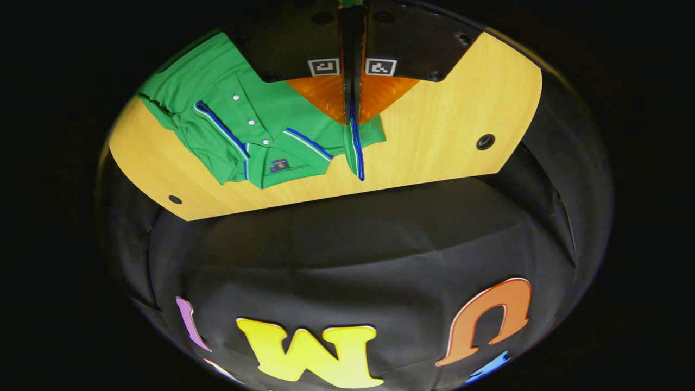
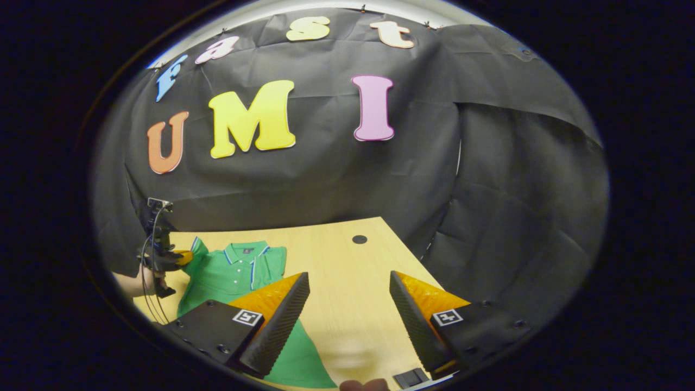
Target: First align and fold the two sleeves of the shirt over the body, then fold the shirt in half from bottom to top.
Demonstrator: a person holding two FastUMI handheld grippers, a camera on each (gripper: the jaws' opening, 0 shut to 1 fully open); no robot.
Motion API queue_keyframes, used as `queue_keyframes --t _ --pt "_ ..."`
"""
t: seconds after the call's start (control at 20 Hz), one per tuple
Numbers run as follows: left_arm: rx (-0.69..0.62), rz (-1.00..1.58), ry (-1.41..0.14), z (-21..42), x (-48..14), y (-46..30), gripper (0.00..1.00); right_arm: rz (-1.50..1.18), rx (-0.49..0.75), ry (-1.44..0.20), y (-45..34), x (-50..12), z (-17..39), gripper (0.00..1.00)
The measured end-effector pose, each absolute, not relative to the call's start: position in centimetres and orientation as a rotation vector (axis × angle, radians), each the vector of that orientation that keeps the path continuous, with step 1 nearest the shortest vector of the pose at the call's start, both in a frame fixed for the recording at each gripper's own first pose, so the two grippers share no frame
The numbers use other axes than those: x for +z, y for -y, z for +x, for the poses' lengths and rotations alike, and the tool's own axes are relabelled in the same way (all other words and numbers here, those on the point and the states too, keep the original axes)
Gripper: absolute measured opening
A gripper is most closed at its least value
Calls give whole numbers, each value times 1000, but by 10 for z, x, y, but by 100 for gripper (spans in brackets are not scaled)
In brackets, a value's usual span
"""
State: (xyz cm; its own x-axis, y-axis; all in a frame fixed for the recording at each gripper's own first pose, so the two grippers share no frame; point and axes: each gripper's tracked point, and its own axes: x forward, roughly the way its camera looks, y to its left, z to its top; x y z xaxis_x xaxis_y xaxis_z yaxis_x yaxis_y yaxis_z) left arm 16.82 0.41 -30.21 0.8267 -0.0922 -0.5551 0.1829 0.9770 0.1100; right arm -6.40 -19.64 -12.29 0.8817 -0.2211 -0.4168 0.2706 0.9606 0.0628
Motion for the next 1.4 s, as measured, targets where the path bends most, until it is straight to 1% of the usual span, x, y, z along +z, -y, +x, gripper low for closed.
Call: queue_keyframes --t 0.15,0.25,0.3,0.5,0.85,1.1,1.4 --pt "-184 157 -581 166 -305 14 4 123 -254 -416 200 -123 -69 97" --pt "-205 138 -578 162 -301 23 9 121 -248 -415 199 -124 -68 97" --pt "-212 130 -577 159 -301 24 18 117 -244 -416 198 -124 -68 97" --pt "-175 106 -553 153 -290 17 100 99 -203 -410 185 -120 -64 97" --pt "-122 41 -506 114 -245 -9 100 37 -89 -393 142 -115 -50 98" --pt "-112 26 -467 64 -207 -26 100 -18 11 -372 108 -108 -46 97" --pt "-100 -21 -482 3 -191 -43 100 -31 92 -406 83 -123 -56 97"
